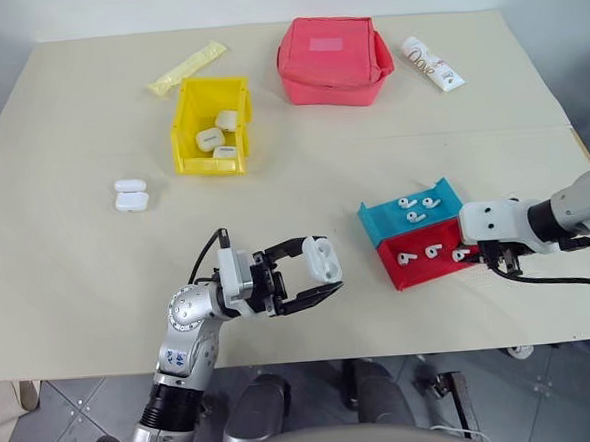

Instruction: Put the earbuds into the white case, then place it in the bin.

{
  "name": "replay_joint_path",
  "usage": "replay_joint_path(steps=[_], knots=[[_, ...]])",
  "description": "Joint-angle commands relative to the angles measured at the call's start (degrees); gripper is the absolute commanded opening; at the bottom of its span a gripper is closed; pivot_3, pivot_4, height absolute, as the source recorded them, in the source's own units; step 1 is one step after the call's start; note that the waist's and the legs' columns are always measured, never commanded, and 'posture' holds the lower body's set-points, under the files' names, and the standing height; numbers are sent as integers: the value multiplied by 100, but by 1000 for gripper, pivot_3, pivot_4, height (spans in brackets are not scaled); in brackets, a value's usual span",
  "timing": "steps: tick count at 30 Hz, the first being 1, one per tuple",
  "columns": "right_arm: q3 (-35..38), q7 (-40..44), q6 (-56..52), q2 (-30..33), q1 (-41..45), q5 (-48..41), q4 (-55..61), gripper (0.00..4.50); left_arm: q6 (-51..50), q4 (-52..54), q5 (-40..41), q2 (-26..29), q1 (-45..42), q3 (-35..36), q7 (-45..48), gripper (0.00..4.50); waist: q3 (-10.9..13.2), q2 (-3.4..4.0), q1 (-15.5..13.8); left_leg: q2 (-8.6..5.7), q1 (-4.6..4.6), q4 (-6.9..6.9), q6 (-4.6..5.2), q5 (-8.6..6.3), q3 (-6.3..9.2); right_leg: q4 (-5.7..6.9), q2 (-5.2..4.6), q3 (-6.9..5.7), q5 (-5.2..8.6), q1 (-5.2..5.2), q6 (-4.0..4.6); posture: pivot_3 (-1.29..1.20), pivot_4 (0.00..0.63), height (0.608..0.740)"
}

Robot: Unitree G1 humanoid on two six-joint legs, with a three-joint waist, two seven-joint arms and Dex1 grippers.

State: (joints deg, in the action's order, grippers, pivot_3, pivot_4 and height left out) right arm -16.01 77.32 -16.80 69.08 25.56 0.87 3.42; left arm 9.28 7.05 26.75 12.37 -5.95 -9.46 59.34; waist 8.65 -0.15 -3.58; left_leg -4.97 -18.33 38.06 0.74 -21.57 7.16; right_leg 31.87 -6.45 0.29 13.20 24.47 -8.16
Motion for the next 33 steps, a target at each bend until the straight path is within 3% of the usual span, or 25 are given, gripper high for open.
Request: replay_joint_path(steps=[1, 33], knots=[[36, 98, 113, -58, 126, 138, -72, 1245, 22, 297, 54, 19, 49, -9, -68, 2798, 0, 0, 5, 0, 0, 0, 0, 0, 0, 0, 0, 0, 0, 0, 0, 0, 150, 740], [8, 373, 508, -450, 249, 605, -381, 1245, -31, 526, 25, 84, 170, -46, -343, 2798, -1, 2, 52, 0, 1, -1, 0, 0, 1, 0, 0, 1, 0, 0, 1, 0, 150, 740]])
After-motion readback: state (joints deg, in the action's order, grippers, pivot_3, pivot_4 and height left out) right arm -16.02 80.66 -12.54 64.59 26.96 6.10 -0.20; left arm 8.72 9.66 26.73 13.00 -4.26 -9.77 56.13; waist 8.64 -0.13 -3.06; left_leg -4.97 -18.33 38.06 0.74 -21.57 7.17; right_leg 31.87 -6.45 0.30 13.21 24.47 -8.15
